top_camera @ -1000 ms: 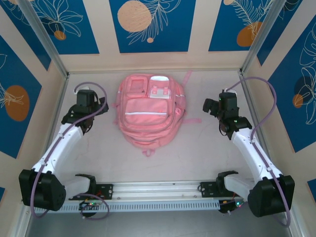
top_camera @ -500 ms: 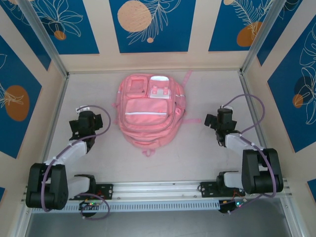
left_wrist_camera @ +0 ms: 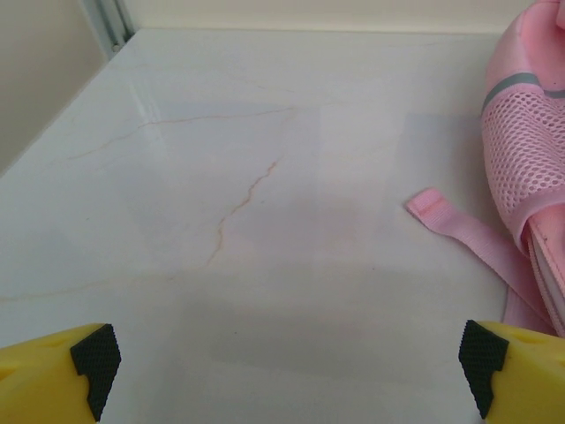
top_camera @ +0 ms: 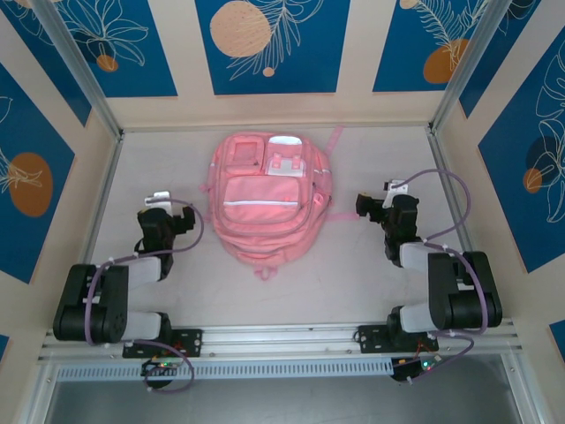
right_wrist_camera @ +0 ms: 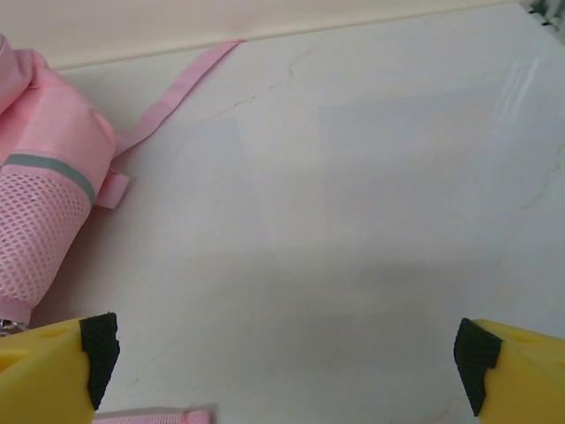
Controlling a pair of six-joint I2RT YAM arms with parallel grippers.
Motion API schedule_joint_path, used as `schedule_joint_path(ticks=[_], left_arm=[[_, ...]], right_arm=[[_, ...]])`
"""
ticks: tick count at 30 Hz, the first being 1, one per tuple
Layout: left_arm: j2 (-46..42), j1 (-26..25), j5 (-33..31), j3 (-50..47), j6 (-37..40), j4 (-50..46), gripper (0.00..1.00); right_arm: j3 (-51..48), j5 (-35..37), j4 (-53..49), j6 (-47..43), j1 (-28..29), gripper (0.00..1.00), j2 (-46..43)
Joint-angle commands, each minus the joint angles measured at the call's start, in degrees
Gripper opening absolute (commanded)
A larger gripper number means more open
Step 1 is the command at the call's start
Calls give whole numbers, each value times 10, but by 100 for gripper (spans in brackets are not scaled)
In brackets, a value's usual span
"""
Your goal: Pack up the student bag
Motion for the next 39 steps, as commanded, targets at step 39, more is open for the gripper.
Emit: schedule_joint_path(ticks=[39], left_arm=[[91, -14, 86, 45, 67, 55, 100]], right_arm=[[2, -36, 91, -22, 2, 99, 65]])
